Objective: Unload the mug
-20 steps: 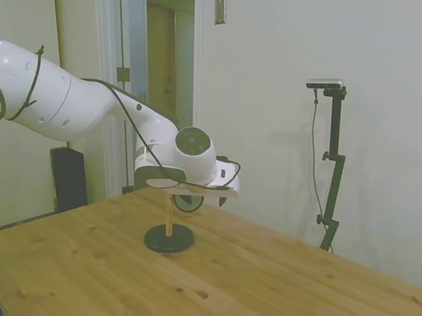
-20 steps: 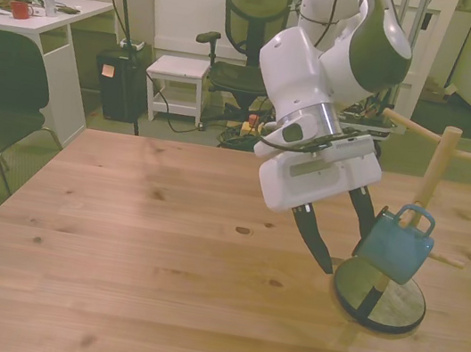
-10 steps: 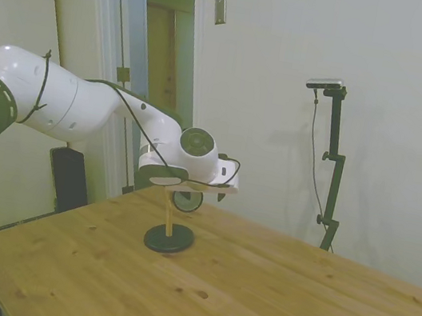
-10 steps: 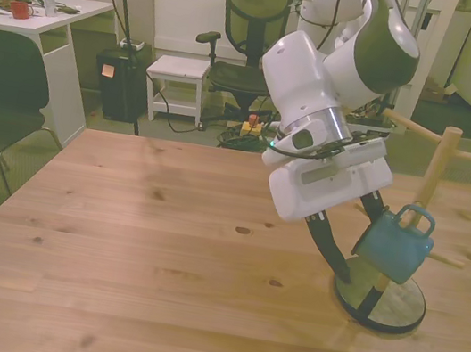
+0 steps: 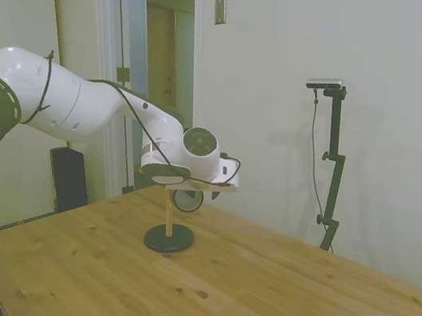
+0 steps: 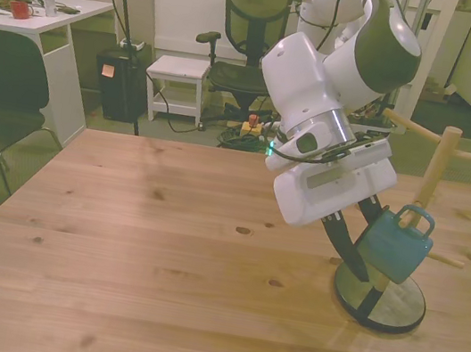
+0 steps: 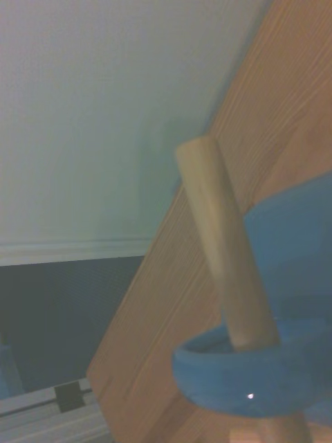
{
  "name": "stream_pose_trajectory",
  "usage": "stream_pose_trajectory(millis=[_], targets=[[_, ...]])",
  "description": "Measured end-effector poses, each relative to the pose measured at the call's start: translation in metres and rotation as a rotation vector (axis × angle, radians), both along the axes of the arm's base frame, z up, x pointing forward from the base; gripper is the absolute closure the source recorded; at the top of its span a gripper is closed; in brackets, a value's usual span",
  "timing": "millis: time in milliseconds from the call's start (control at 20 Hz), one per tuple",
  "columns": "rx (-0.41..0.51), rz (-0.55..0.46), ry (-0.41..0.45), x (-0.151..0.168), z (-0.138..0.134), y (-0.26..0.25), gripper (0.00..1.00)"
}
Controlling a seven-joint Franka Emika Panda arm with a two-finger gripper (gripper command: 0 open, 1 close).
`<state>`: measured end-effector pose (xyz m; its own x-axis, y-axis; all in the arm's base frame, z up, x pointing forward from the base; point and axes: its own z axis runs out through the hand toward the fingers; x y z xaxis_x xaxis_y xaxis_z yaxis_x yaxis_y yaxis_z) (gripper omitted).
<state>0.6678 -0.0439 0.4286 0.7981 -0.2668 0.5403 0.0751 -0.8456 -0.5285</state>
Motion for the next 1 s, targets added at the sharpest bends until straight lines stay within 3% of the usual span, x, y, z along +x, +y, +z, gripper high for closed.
stream_pose_trajectory(millis=[1000], targets=[[0.012,0.032,0.003,0.0,0.003,-0.011,1.0]])
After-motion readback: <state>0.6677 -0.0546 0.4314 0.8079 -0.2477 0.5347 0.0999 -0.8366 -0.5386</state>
